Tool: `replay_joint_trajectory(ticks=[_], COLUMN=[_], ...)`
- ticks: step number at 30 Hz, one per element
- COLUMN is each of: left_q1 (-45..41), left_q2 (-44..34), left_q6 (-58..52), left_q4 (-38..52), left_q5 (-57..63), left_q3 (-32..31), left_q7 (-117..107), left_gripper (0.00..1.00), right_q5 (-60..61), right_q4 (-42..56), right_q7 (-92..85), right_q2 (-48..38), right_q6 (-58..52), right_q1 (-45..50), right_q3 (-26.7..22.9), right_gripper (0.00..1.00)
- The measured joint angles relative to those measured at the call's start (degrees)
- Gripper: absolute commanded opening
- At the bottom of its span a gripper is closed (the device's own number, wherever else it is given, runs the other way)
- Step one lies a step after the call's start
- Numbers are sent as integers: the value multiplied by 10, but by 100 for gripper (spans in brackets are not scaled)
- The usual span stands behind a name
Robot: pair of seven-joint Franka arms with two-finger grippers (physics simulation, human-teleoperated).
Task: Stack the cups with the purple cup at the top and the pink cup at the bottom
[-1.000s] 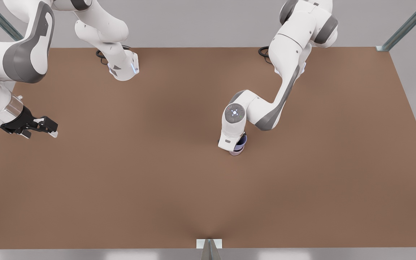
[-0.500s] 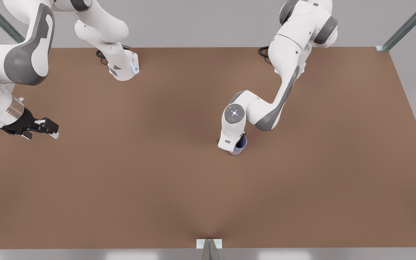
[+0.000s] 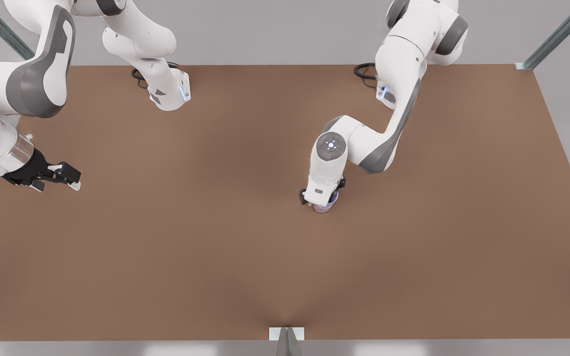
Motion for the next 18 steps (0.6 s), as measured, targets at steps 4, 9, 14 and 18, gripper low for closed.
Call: replay_joint_trajectory(ticks=[4,9,14,18], left_q1=[7,268,336,338], left_q2=[-43,-150,-190,-202], left_q6=[-77,-170,-207,-219], left_q4=[24,24,18,-6], left_q5=[-39,-2,24,32], left_q3=[148,-75,-146,-148], left_q7=[80,197,294,357], left_gripper=[100,100,100,100], right_q5=[0,0,0,0], right_q4=[1,0,0,0], right_q7=[0,0,1,1], right_q2=[0,0,0,0], right_q6=[0,1,2,3], right_q1=[0,0,-1,-1], right_q3=[0,0,0,0], right_gripper=[100,100,100,100])
